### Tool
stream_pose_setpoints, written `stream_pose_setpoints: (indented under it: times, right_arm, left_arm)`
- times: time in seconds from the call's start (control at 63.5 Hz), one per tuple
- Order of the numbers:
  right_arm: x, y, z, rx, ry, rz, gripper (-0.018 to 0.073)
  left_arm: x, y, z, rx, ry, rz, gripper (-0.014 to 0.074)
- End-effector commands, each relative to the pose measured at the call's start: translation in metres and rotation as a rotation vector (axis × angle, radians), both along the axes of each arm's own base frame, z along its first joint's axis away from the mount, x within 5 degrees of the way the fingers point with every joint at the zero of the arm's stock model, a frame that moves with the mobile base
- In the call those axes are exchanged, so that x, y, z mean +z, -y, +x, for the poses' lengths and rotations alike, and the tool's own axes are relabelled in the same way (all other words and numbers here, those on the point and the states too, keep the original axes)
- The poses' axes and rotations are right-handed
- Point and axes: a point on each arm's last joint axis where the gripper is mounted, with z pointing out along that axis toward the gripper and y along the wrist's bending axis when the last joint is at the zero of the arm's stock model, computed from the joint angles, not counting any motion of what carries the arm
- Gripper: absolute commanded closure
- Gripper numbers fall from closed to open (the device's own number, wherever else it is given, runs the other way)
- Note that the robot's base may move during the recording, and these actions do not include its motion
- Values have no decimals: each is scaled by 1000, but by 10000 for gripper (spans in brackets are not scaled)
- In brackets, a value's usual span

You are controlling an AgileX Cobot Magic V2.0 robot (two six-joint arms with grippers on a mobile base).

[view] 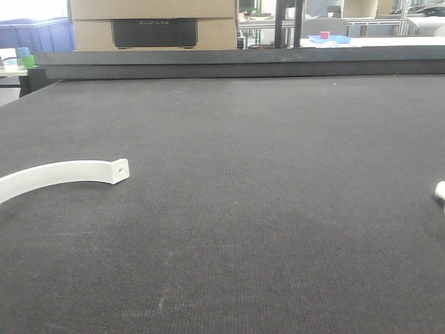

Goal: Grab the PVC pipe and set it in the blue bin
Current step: 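Lower both grippers over the two white curved pipe pieces on the table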

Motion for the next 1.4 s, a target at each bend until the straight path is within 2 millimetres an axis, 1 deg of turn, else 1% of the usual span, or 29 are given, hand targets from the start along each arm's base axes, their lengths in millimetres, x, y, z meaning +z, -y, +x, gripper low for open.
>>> stream_pose_setpoints:
  times: [0.0, 0.898, 0.961, 1.024, 1.087, 1.15, 1.198, 1.213, 1.229, 1.245, 1.261, 1.276, 1.308, 1.371, 1.387]
  right_arm:
    - [2, 0, 0, -3, 20, -7, 728]
    - [2, 0, 0, -3, 20, -7, 728]
    - [5, 0, -1, -5, 56, -11, 728]
    - [9, 0, -2, -7, 98, -15, 728]
    - [11, 0, -2, -7, 105, -16, 728]
    - [30, 0, -6, -6, 143, -20, 728]
    - [44, -1, -10, -4, 162, -22, 728]
    - [49, -1, -11, -4, 161, -22, 728]
    - [57, -1, -14, -3, 176, -24, 728]
    - [62, -2, -16, -2, 177, -24, 728]
    - [66, -2, -18, -1, 180, -25, 728]
    - [75, -2, -21, 0, 192, -26, 728]
    - [89, -3, -27, 1, 217, -29, 728]
    - [110, -5, -38, 4, 242, -33, 728]
    - [117, -5, -42, 5, 240, -33, 728]
  left_arm:
    - [2, 0, -1, -7, 22, -2, 707]
    - [2, 0, -1, -7, 22, -2, 707]
    - [3, 0, -1, -6, 26, -2, 707]
    - [6, 0, -1, -7, 66, -5, 707]
    - [10, 0, -1, -8, 100, -19, 707]
    - [30, 0, -6, -8, 135, -20, 707]
    - [45, 0, -10, -6, 129, -6, 707]
    - [55, 0, -13, -5, 138, -4, 707]
    - [59, 0, -15, -5, 122, -4, 707]
    - [69, 0, -19, -4, 131, -4, 707]
    - [74, 0, -21, -4, 127, -4, 707]
    - [82, 0, -25, -3, 123, -4, 707]
    - [93, -1, -32, -2, 118, -5, 707]
    - [113, -1, -38, -1, 69, -5, 707]
    - [120, -1, -41, 0, 61, -5, 707]
